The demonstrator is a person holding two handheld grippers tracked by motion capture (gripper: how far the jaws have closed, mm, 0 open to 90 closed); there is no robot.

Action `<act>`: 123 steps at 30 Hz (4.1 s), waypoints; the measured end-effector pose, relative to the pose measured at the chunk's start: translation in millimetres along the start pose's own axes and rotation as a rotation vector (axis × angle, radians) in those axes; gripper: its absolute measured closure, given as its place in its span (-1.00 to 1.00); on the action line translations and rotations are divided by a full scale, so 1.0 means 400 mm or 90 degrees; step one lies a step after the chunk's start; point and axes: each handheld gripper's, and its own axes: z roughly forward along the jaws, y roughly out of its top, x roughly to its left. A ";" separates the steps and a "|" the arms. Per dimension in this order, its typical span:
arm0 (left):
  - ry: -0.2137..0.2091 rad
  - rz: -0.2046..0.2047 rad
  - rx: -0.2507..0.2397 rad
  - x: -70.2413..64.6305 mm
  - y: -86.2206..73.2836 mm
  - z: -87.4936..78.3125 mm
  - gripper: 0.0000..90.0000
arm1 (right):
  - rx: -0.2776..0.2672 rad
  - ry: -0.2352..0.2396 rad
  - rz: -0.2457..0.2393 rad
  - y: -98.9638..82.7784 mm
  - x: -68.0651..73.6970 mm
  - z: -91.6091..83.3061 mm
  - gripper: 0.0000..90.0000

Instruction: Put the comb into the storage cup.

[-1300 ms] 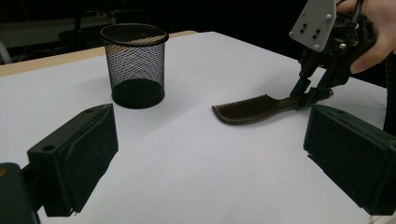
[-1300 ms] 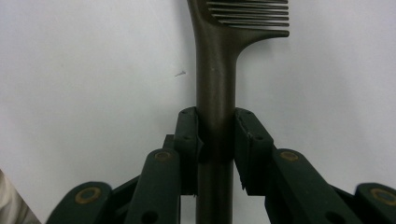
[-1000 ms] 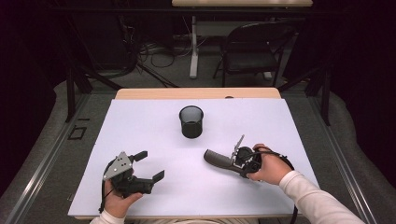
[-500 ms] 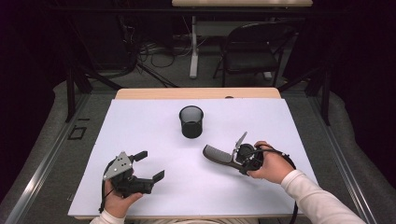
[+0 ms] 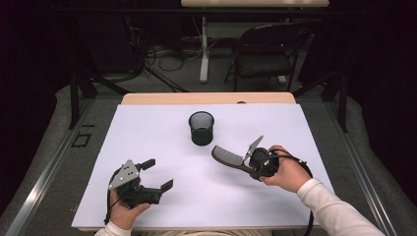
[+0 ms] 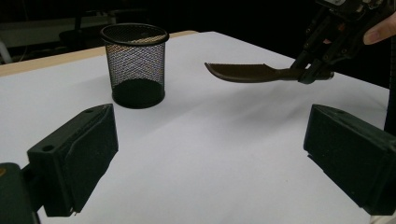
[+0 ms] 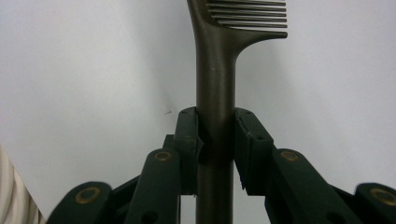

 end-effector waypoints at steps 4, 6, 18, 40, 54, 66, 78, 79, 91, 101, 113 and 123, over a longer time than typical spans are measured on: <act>0.000 0.000 0.000 0.000 0.000 0.000 -0.93 | -0.016 -0.005 0.006 0.002 -0.001 -0.009 0.61; 0.000 0.000 0.000 0.000 0.000 0.000 -0.93 | -0.026 -0.008 0.007 0.002 -0.001 -0.012 0.61; 0.000 0.000 0.000 0.000 0.000 0.000 -0.93 | -0.086 -0.026 0.017 0.013 0.003 -0.035 0.61; 0.002 0.000 0.000 0.001 0.000 0.000 -0.93 | -0.219 -0.048 0.062 0.023 0.006 -0.068 0.61; 0.001 -0.001 0.000 0.001 -0.001 0.000 -0.92 | -0.291 -0.053 0.107 0.028 0.001 -0.071 0.61; 0.000 -0.002 0.000 0.002 -0.001 0.000 -0.92 | -0.359 -0.046 0.125 0.055 0.003 -0.073 0.61; 0.002 -0.004 -0.002 0.004 -0.001 0.001 -0.92 | -0.411 -0.036 0.132 0.093 0.019 -0.054 0.61; 0.003 -0.004 -0.001 0.003 -0.001 0.001 -0.92 | -0.411 -0.036 0.132 0.093 0.019 -0.054 0.61; 0.003 -0.003 0.001 0.005 -0.002 0.001 -0.91 | -0.448 -0.050 0.138 0.134 0.024 -0.030 0.61; 0.001 -0.003 0.003 0.006 -0.002 0.001 -0.91 | -0.477 -0.056 0.138 0.166 0.034 -0.005 0.61; 0.003 -0.005 0.003 0.007 -0.003 0.001 -0.90 | -0.512 -0.061 0.153 0.192 0.038 0.028 0.61; 0.017 -0.013 0.003 0.018 -0.001 0.004 -0.88 | -0.534 -0.079 0.181 0.195 0.033 0.053 0.61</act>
